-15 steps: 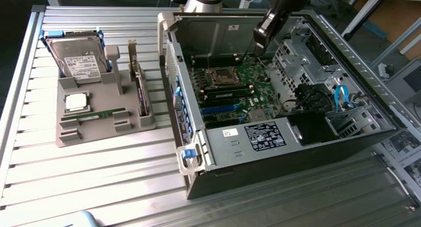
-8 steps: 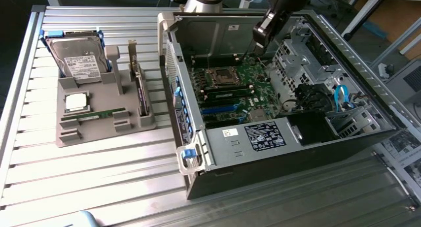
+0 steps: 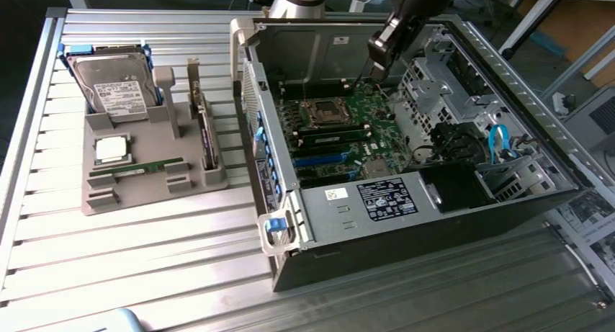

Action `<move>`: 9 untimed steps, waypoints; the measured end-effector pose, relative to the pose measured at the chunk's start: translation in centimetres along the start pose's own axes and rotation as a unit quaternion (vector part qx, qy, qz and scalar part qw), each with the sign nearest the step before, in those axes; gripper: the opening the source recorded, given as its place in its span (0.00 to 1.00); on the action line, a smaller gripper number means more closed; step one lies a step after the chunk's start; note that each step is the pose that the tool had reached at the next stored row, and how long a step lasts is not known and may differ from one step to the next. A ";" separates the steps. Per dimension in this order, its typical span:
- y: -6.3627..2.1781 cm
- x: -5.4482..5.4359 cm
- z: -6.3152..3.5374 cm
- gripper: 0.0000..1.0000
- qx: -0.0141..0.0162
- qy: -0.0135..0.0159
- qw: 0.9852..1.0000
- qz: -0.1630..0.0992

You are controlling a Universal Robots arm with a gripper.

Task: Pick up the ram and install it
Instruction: 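Press down the ram until it locks into place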

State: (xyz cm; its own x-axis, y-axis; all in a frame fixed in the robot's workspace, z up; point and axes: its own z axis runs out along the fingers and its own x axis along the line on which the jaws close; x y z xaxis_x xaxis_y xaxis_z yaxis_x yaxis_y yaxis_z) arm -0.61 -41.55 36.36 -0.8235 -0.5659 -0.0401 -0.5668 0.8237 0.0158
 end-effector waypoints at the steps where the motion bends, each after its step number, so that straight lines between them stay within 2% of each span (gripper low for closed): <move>1: 0.00 0.0 0.00 0.11 0.000 0.000 1.000 0.002; 9: 0.01 0.0 0.00 0.11 0.001 0.000 1.000 0.017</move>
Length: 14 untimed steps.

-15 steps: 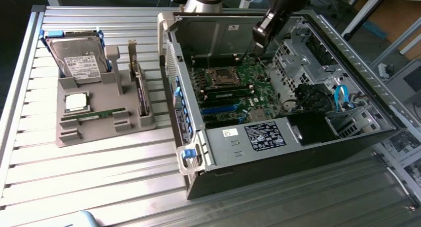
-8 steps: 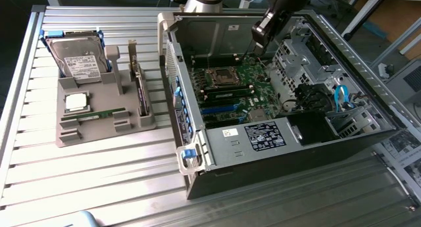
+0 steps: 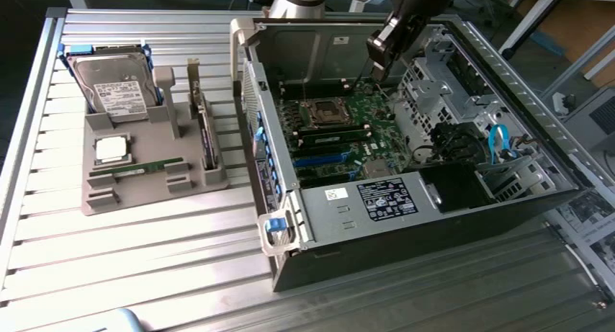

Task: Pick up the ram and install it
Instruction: 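Press down the ram until it locks into place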

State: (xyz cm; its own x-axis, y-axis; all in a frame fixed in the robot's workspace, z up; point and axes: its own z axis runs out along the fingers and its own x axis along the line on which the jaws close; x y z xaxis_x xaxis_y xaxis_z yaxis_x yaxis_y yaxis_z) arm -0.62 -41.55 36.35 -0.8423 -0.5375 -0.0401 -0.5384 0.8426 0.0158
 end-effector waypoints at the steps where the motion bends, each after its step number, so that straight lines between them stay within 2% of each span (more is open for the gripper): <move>1: 0.00 0.0 0.00 0.11 0.000 0.000 1.000 0.003; 14: 0.00 0.0 0.00 0.11 0.001 0.000 1.000 0.027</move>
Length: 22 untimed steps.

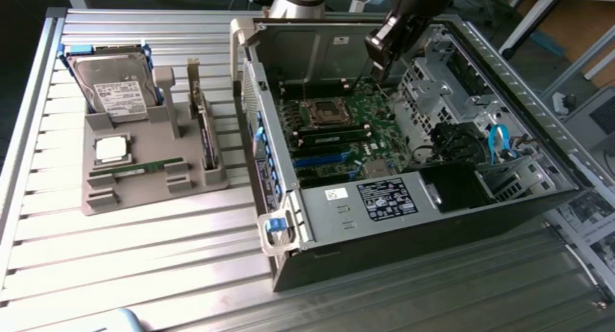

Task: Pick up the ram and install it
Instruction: 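Press down the ram until it locks into place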

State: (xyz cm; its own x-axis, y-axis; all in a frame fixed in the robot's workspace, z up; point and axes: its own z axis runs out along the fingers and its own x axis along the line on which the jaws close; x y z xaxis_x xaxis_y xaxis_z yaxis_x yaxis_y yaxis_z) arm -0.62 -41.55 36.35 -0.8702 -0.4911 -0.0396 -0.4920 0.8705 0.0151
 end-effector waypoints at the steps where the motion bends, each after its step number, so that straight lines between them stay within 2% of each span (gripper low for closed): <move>1: 0.00 0.0 0.00 0.11 0.000 0.000 1.000 0.002; 22: 0.01 0.0 0.00 0.11 0.002 0.000 0.999 0.038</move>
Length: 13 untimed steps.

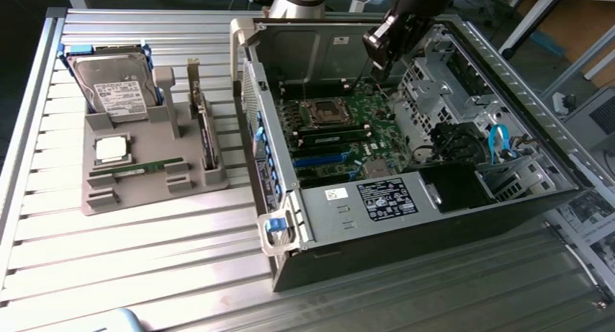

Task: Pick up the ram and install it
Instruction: 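Press down the ram until it locks into place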

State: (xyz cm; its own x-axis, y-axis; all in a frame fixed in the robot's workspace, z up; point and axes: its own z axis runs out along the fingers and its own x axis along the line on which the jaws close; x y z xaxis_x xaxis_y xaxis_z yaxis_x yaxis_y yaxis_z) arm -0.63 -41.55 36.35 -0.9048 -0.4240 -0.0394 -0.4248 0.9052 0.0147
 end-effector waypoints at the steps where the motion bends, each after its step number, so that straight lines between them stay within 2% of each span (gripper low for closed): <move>1: 0.00 0.0 0.00 0.11 0.000 0.000 1.000 0.002; 13: 0.01 0.0 0.01 0.11 0.001 0.000 1.000 0.026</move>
State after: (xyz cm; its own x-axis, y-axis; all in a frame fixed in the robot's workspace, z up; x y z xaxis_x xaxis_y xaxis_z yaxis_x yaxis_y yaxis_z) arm -0.64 -41.55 36.34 -0.9260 -0.3754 -0.0395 -0.3762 0.9264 0.0147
